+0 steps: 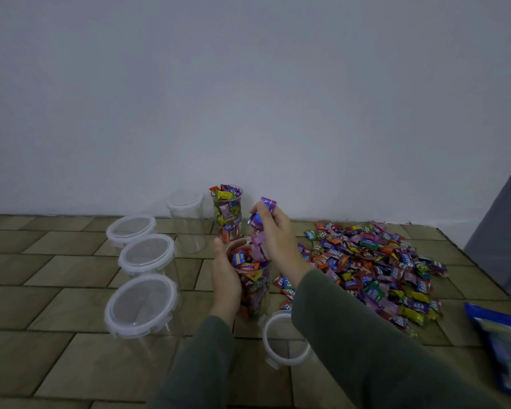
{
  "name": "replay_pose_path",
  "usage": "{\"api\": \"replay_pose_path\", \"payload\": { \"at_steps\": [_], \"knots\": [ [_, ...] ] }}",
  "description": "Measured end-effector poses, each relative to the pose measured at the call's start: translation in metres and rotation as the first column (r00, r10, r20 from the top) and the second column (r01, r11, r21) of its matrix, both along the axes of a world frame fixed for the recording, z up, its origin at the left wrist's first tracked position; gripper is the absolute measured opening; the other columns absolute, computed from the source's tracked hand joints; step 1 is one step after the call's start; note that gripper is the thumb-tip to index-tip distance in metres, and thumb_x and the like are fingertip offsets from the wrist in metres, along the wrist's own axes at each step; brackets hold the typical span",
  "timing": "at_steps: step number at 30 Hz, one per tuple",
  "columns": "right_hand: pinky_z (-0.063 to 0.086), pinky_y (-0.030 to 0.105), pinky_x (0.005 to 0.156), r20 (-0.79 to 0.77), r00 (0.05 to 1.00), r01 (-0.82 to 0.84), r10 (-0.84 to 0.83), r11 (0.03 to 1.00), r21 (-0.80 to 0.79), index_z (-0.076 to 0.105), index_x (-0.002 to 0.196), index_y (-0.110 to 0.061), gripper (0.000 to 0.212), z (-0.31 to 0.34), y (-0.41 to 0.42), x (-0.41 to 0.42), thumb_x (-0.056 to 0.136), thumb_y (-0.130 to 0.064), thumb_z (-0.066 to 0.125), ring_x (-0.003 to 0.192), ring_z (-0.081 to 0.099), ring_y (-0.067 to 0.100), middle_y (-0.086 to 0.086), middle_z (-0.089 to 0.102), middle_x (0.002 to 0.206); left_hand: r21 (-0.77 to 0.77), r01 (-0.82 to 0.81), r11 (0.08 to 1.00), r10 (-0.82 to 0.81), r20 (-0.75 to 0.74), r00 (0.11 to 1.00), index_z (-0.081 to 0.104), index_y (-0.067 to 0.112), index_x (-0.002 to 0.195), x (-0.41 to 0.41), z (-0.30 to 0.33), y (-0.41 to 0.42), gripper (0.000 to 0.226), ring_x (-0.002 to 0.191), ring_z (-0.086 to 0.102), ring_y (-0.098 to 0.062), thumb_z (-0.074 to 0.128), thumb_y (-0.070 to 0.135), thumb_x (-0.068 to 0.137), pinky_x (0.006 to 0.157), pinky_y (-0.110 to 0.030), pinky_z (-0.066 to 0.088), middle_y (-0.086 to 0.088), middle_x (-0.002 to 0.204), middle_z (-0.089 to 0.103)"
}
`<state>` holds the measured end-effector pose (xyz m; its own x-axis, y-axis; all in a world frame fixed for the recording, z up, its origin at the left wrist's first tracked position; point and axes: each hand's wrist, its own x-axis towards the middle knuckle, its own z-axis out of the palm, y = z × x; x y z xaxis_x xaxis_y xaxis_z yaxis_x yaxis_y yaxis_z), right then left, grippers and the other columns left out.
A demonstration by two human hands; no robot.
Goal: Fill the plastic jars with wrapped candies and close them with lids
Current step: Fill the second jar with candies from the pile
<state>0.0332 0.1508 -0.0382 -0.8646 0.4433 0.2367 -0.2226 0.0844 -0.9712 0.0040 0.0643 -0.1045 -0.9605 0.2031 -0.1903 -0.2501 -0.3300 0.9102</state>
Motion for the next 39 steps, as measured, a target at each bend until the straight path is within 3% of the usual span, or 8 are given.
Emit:
{"api": "replay_pose_path", "payload": {
  "at_steps": [3,10,15,20,24,31,36,39],
  "knots": [
    [0.054,0.052,0.087,0.135,0.983,-0.159,0.126,0.95,0.27,0.059,0.107,-0.019,0.032,-0.011,0.007,0.001,0.097,-0.047,0.046,0.093,0.066,0.034,0.017,0.067,0.101,-0.001,-0.015,1.0,0.015,-0.032,0.999,0.068,0.012,0.109,0.0,0.0,-0.001,0.065,0.097,0.069,-0.027,0.029,0.062,0.096,0.084,-0.038,0.053,-0.013,0.099,0.074],
    [0.04,0.031,0.096,0.138,0.981,-0.192,0.135,0.75,0.633,0.06,0.107,-0.028,0.022,-0.021,0.016,0.008,0.087,-0.036,0.065,0.112,0.046,0.006,-0.007,0.057,0.112,-0.006,-0.037,0.999,0.036,-0.144,0.989,0.076,0.019,0.097,-0.004,-0.007,-0.002,0.068,0.1,0.068,-0.029,0.042,0.073,0.076,0.099,-0.055,0.046,-0.012,0.099,0.074],
    [0.037,0.006,0.077,0.224,0.962,-0.271,0.156,0.625,0.732,0.061,0.114,-0.021,0.021,0.003,0.023,0.023,0.094,-0.026,0.059,0.089,0.046,-0.006,-0.006,0.056,0.101,0.012,-0.062,0.998,0.062,-0.107,0.992,0.076,0.018,0.095,-0.005,-0.009,-0.002,0.065,0.096,0.069,-0.03,0.046,0.071,0.072,0.098,-0.056,0.047,-0.012,0.096,0.074],
    [0.043,0.026,0.089,0.445,0.895,-0.417,-0.033,0.294,0.86,0.063,0.124,-0.023,0.03,0.017,0.001,0.018,0.096,-0.019,0.053,0.107,0.053,0.014,0.0,0.057,0.126,0.035,-0.082,0.996,0.085,-0.116,0.99,0.078,0.02,0.088,-0.005,-0.008,-0.001,0.054,0.099,0.067,-0.032,0.05,0.064,0.077,0.099,-0.056,0.046,-0.015,0.097,0.073],
    [0.04,0.023,0.078,0.481,0.874,-0.422,-0.072,0.377,0.824,0.063,0.126,-0.027,0.035,0.032,-0.002,0.018,0.091,-0.031,0.063,0.093,0.052,0.01,-0.001,0.063,0.118,-0.005,-0.085,0.996,0.083,-0.144,0.986,0.078,0.022,0.082,-0.004,-0.007,-0.003,0.048,0.094,0.068,-0.03,0.042,0.052,0.092,0.097,-0.057,0.046,-0.01,0.09,0.074],
    [0.04,0.029,0.096,0.631,0.756,-0.597,-0.175,0.21,0.774,0.058,0.133,-0.018,0.041,0.041,-0.009,0.005,0.093,-0.026,0.061,0.121,0.051,0.021,0.006,0.053,0.135,-0.014,-0.038,0.999,0.035,-0.161,0.986,0.076,0.019,0.091,-0.008,-0.015,-0.003,0.062,0.1,0.067,-0.035,0.046,0.071,0.076,0.097,-0.061,0.045,-0.017,0.097,0.072],
    [0.039,0.023,0.079,0.489,0.863,-0.398,-0.128,0.424,0.813,0.063,0.127,-0.021,0.036,0.031,0.0,0.017,0.091,-0.024,0.063,0.096,0.054,0.012,0.005,0.062,0.121,-0.04,0.008,0.999,-0.013,-0.146,0.989,0.076,0.02,0.094,-0.012,-0.015,-0.007,0.053,0.102,0.066,-0.035,0.051,0.064,0.079,0.099,-0.059,0.045,-0.015,0.1,0.073],
    [0.039,0.019,0.074,0.319,0.935,-0.173,-0.155,0.587,0.791,0.07,0.114,-0.014,0.025,0.03,0.018,0.023,0.091,-0.023,0.063,0.083,0.053,0.006,0.002,0.069,0.109,-0.086,-0.002,0.996,-0.015,-0.194,0.981,0.074,0.016,0.099,-0.009,0.002,-0.015,0.033,0.092,0.07,-0.019,0.051,0.039,0.096,0.079,-0.031,0.057,-0.005,0.095,0.074]
  ]
}}
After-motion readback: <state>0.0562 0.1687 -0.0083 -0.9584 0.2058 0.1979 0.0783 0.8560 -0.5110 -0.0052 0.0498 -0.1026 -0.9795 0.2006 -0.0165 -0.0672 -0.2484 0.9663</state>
